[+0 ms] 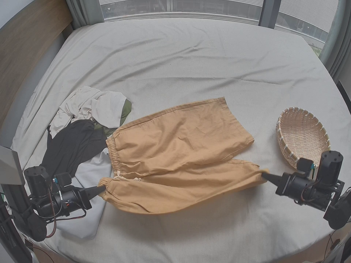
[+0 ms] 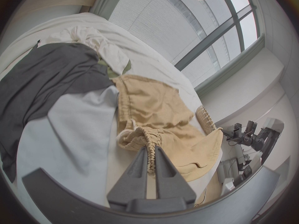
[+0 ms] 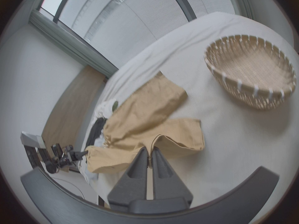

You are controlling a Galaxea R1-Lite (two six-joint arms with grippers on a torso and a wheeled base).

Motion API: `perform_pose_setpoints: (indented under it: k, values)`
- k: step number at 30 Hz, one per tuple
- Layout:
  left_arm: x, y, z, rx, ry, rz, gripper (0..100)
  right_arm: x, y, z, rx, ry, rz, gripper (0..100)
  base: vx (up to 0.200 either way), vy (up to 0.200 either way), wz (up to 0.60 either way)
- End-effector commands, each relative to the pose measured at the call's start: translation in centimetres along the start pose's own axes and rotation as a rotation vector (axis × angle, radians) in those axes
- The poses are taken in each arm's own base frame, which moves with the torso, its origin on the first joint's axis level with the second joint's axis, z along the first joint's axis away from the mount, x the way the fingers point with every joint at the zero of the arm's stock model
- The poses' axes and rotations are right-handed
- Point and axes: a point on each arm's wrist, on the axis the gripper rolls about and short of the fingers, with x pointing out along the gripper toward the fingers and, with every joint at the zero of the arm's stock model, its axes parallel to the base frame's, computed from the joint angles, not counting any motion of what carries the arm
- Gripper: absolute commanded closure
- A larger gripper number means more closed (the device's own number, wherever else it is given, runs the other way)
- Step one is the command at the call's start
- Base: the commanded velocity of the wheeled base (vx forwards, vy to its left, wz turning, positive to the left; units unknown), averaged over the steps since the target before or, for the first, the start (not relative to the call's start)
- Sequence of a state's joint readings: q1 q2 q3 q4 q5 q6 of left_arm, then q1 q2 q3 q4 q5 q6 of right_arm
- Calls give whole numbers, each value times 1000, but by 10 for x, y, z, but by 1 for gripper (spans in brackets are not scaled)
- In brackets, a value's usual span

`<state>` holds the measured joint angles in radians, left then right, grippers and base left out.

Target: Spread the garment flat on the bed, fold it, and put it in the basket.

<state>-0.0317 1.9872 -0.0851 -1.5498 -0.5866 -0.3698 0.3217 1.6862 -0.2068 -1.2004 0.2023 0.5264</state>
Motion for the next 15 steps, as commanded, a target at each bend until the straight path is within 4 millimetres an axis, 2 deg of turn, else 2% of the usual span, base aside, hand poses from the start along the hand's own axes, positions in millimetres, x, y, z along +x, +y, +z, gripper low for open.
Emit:
perform_pose_setpoints:
  k: [1, 10, 15]
  values:
    - [0, -12, 31, 17, -136, -49, 100, 6, 14, 33, -13, -131, 60, 100, 0, 0, 0]
    - [10, -13, 52, -39, -234, -32, 100, 19, 21, 68, -1, -224, 82, 100, 0, 0, 0]
    - [15, -16, 53, -74, -256, -14, 100, 27, 21, 86, -1, -246, 72, 100, 0, 0, 0]
